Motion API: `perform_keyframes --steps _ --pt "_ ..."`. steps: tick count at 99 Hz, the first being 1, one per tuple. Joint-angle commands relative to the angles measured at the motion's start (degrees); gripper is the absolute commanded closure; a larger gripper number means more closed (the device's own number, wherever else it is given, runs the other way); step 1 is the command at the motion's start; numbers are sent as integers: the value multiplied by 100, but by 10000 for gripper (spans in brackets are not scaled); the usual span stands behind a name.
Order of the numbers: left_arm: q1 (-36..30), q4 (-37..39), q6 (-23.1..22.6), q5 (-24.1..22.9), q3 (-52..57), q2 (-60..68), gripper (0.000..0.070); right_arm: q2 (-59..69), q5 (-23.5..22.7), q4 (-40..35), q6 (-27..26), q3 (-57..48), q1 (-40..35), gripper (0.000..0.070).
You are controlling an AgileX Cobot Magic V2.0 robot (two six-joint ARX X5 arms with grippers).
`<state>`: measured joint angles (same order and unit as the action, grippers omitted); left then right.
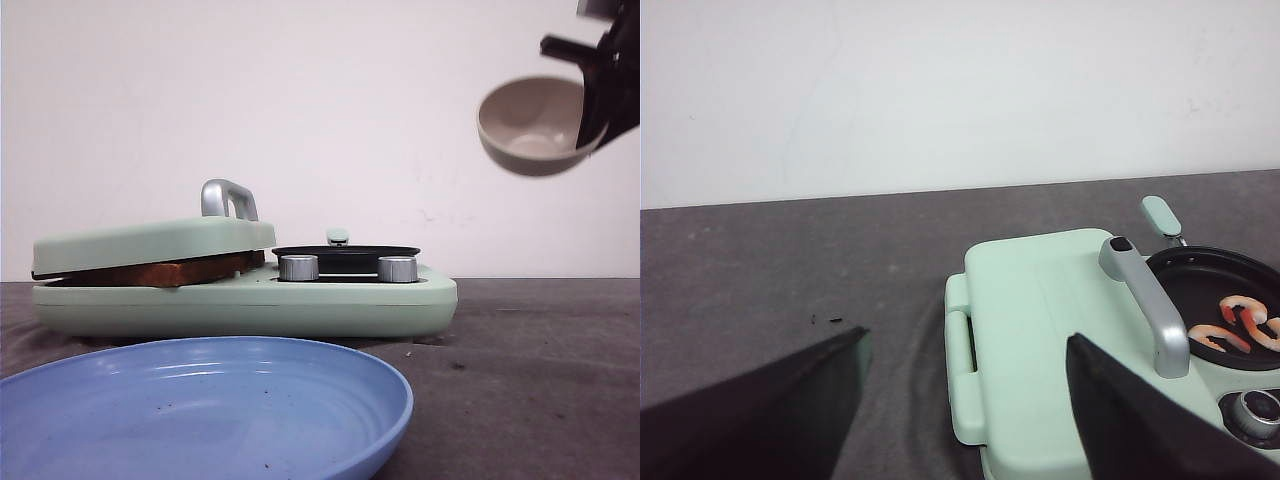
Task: Make breakfast with bread and shrimp
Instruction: 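Carry the empty bowl back and lower it onto the table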
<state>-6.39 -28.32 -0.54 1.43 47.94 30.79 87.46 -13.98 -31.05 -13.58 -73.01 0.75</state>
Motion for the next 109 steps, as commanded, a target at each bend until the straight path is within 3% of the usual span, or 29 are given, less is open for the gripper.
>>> perform_keyframes --steps 1,14,32,84,89,101,109 --pt "2 39 -31 13 72 33 336 302 -162 -37 -68 -94 -2 695" --pt "2 13 -33 13 72 61 336 1169 -422 -203 -81 -94 -20 695" --pt "2 -55 -52 13 70 70 336 1606 -448 -297 -72 -94 -20 695" --pt "2 -46 -46 13 70 76 336 1888 -551 -557 76 -94 -20 691" --pt "2 -46 -46 13 70 76 336 1888 -551 -597 114 -94 -20 648" --pt "2 -46 -46 13 70 76 336 1888 -551 -671 245 -94 -24 453" --pt "2 -48 -46 13 70 76 336 1888 -555 -669 275 -94 -24 432"
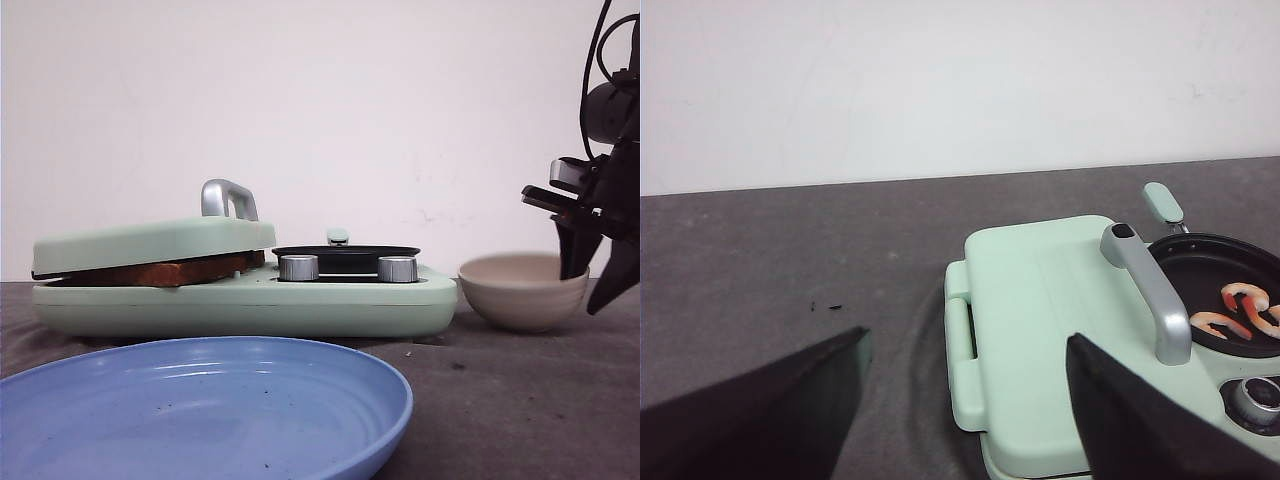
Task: Make breakfast with bread and shrimp
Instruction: 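Carry the empty bowl back and lower it onto the table, then open the right gripper and raise it away from the bowl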
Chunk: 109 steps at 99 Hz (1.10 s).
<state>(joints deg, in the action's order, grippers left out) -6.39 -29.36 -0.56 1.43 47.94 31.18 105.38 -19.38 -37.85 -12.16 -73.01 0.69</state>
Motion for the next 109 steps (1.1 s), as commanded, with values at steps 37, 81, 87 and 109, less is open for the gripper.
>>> perform_keyframes --steps 37,81,87,109 --pt "2 59 -35 13 70 35 336 -750 -15 -68 313 -479 26 432" --pt "0 66 -26 13 70 35 350 -2942 -505 98 229 -697 -264 443" --pt "0 66 -22 13 70 37 352 -3187 -507 96 232 -697 -345 516" --pt "0 63 22 24 70 35 500 -3842 -520 74 258 -697 -748 686"
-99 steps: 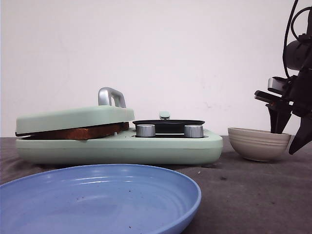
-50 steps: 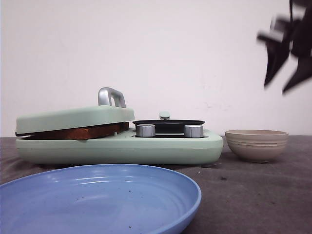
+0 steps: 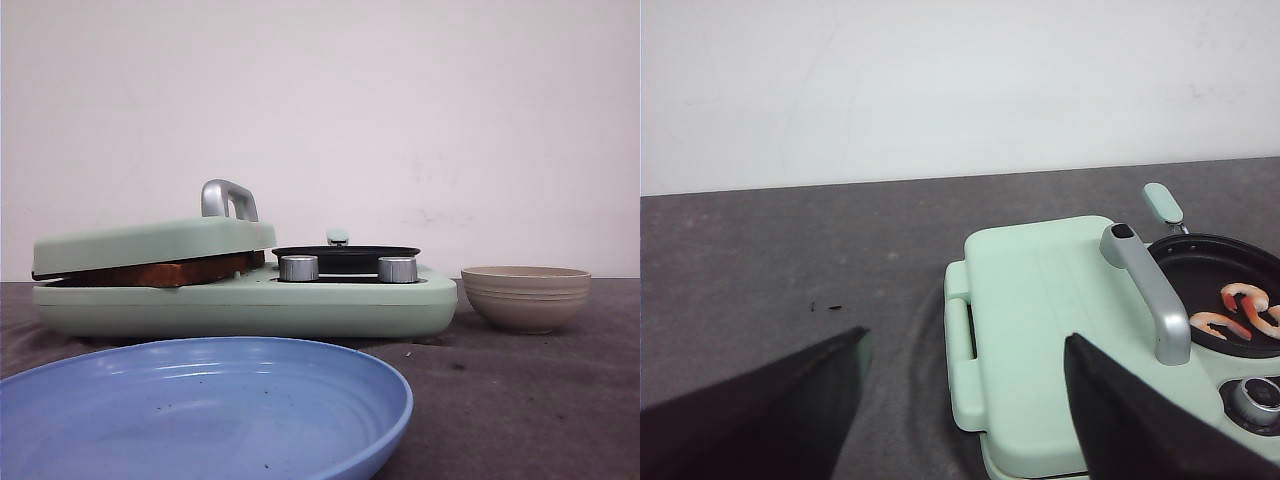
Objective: Make breakfast with bread and shrimp
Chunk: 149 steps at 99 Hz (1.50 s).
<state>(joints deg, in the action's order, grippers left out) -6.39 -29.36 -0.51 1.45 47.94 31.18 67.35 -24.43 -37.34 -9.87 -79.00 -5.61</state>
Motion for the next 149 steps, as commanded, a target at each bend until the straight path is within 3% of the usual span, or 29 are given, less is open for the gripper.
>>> perform_keyframes --steps 1,11,43,67,79,104,134,149 --pt "0 63 17 28 70 35 519 -61 -15 17 31 -98 -144 686" --pt "0 61 15 155 70 35 700 -208 103 -55 168 -92 -428 686" --pt "0 63 162 411 70 24 700 -376 1174 20 501 243 -1668 690" --pt "2 107 208 553 -4 -138 700 -1329 1869 1596 494 2144 -2599 690" --pt "0 234 369 588 -201 -520 700 -2006 1941 2247 459 3248 -2876 690" --pt "0 101 778 588 -892 -1528 700 -3088 2194 2708 -13 4874 -3071 690" --pt "0 -398 1327 420 -1434 -2559 700 -3768 2208 2553 -181 5486 -3093 690" --pt "0 -459 1329 122 -1434 -2647 700 -3794 2627 2529 -254 5523 -3093 690"
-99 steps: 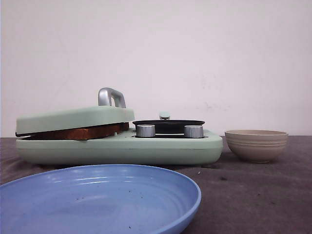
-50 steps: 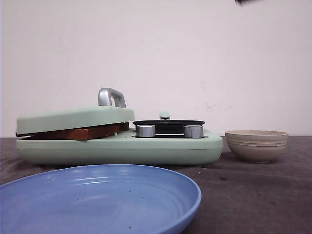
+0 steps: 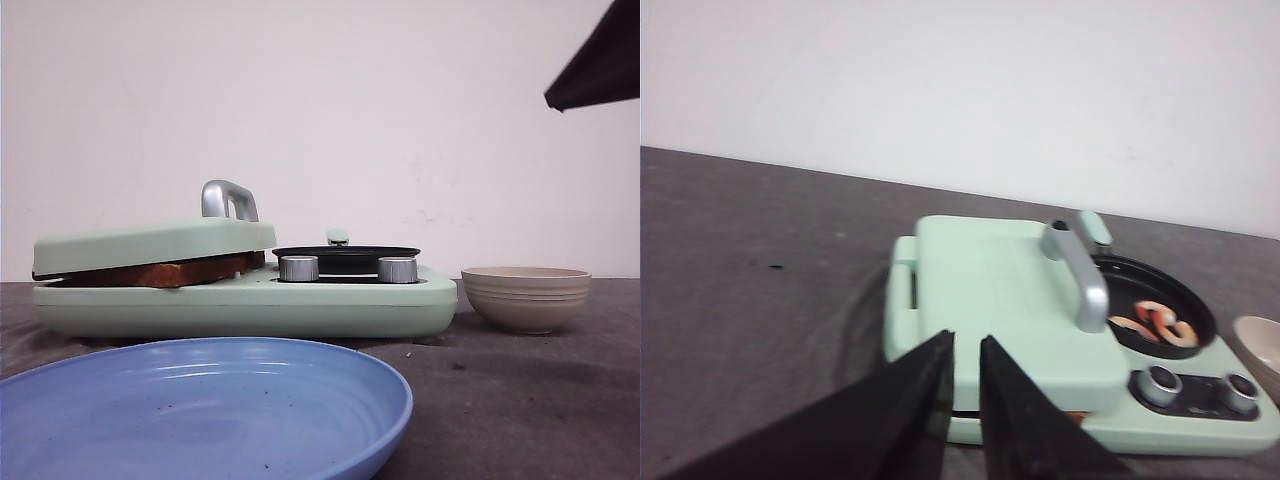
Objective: Make breakfast with bread and shrimp
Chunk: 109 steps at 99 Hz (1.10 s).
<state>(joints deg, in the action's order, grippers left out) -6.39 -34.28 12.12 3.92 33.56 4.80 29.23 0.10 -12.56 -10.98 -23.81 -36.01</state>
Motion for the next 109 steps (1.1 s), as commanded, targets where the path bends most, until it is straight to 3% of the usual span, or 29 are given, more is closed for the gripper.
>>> perform_keyframes --steps 1,21,109 --pt "2 26 68 -140 4 -7 700 17 201 50 -162 4 -52 690" --pt "0 -273 170 -190 11 -7 700 15 291 52 -621 4 -52 690" --pt "9 -376 225 -184 -20 -74 700 15 295 55 -616 2 -52 690"
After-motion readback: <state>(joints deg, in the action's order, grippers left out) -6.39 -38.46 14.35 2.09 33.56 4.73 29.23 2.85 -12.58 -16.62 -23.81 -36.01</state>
